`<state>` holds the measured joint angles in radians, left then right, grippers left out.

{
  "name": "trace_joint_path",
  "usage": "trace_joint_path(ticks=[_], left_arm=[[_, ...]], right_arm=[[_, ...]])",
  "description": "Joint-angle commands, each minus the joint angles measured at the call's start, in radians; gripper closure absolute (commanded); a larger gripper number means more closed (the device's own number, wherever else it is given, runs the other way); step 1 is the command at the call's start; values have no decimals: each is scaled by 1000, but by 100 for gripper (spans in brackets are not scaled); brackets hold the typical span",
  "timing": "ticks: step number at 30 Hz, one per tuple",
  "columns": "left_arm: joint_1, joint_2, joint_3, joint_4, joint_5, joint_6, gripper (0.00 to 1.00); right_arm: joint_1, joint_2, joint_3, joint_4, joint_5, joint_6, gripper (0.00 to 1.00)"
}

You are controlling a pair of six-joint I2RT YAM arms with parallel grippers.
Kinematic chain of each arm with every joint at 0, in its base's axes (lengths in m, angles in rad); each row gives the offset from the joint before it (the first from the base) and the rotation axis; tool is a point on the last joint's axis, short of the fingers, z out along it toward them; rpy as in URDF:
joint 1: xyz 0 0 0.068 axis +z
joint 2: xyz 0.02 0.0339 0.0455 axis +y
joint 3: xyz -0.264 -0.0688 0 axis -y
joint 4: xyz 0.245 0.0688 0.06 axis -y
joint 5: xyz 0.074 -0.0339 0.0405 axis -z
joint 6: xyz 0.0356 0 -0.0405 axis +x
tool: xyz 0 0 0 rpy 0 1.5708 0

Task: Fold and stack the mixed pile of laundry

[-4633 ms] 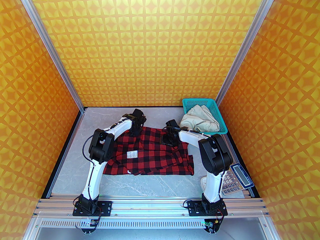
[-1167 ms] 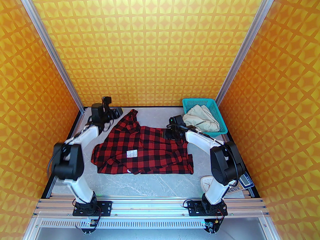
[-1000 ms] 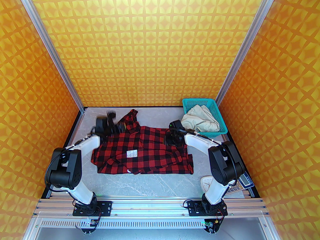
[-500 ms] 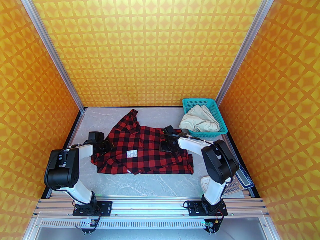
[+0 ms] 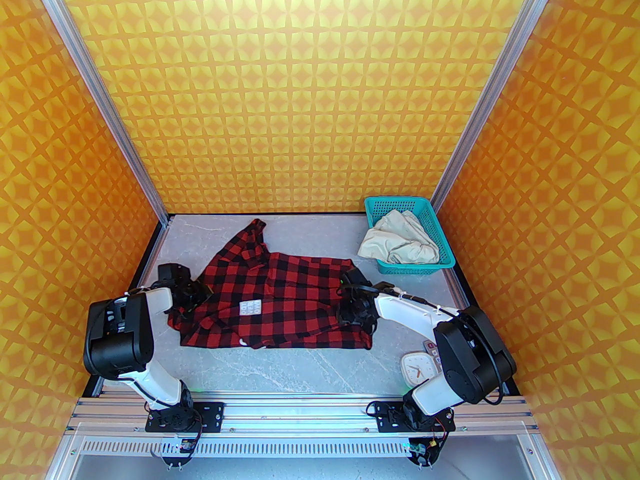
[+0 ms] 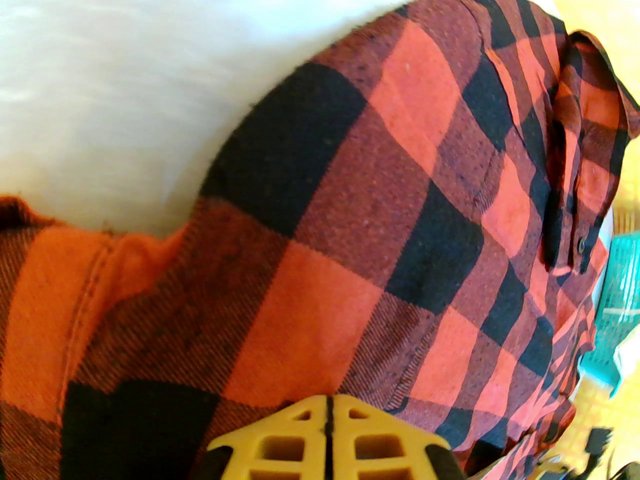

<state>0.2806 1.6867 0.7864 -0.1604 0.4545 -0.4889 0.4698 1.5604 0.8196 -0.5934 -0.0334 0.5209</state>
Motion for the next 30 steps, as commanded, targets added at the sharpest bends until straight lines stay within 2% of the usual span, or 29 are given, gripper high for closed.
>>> trace_joint_path(ticks=[1, 6, 11, 17, 23, 30], left_arm=[[50, -60, -21, -76, -9, 37, 92], [66, -122, -11, -110, 0, 51, 86], [-8, -159, 123, -188, 7, 106, 80], [-135, -30, 267, -136, 16, 97, 79], [-175, 121, 335, -55, 25, 50, 80], [-176, 176, 290, -13, 20, 33, 81]], right_arm=[[17, 17, -51, 24, -50, 68, 57], [36, -41, -79, -10, -54, 78, 57], [4, -37, 178, -135, 39, -37, 53], [-130, 177, 474, -101, 74, -128, 53], [-170, 435, 730, -110, 75, -181, 52], [-186, 573, 797, -100, 85, -178, 52]])
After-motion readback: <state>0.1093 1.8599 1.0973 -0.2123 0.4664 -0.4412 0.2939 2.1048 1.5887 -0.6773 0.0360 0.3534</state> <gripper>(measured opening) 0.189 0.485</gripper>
